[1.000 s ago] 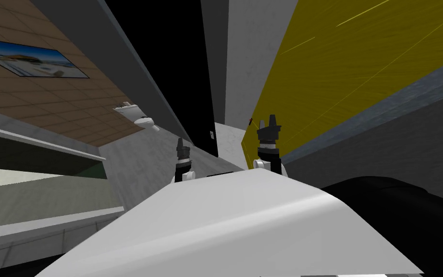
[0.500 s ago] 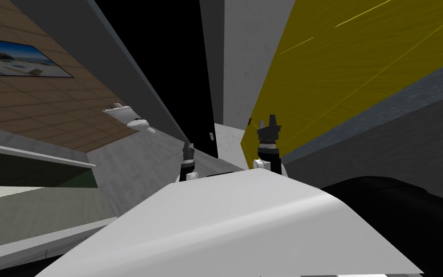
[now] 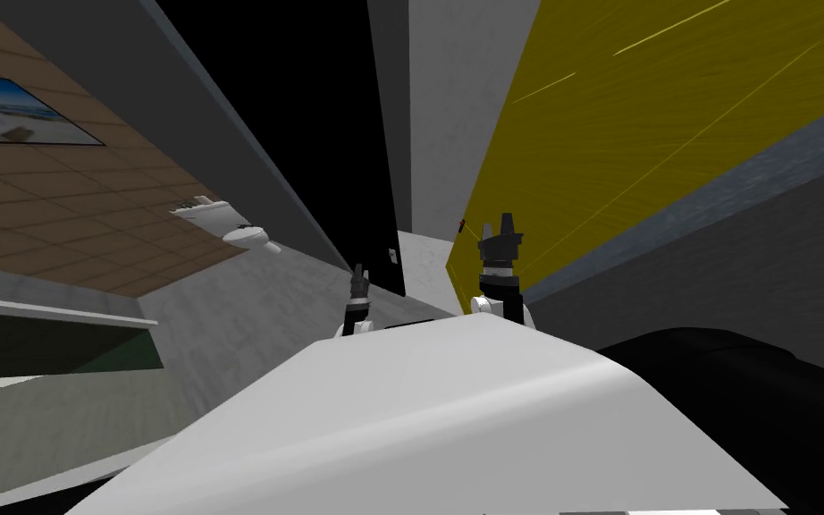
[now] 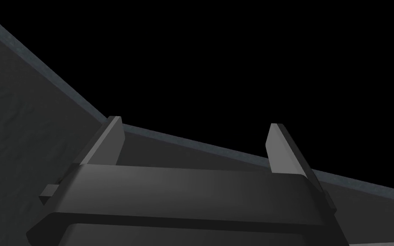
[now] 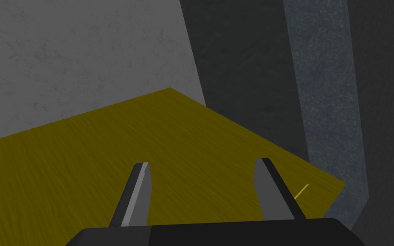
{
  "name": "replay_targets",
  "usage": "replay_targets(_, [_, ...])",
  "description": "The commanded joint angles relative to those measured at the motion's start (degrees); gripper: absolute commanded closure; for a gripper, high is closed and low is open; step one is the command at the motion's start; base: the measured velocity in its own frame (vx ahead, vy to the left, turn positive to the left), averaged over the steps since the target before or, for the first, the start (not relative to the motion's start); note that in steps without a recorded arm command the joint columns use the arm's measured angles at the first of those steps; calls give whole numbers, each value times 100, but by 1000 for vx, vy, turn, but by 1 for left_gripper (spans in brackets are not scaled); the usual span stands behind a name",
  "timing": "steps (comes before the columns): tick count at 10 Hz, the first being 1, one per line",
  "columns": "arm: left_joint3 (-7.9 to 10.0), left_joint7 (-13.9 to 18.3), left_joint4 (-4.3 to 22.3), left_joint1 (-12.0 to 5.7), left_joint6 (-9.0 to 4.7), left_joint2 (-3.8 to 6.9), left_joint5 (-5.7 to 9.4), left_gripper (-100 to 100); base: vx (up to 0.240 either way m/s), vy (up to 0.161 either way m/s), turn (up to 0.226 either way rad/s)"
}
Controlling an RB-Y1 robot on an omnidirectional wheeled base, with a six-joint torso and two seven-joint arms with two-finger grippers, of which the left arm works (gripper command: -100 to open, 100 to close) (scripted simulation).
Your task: Push the door open
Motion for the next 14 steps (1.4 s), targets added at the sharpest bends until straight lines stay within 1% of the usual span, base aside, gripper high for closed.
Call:
replay_targets(1, [-109,72,286,-64,-29,26,-18,-100,76,79,-127])
replay_targets(2, [-109,72,297,-64,-29,26,-18,-100,57,77,-60])
replay_targets(5, [-311,161,830,-235,-94,28,-61,-100,61,86,-112])
replay_targets(6, [-311,161,891,-235,-94,28,-61,-100,50,67,-46])
replay_targets(9, [-502,245,1454,-397,-155,23,-101,-100,55,70,-112])
replay_targets(10, [-502,245,1454,-397,-155,23,-101,-100,41,57,-39])
replay_targets(14, [-732,347,2115,-592,-229,6,-149,-100,58,73,-98])
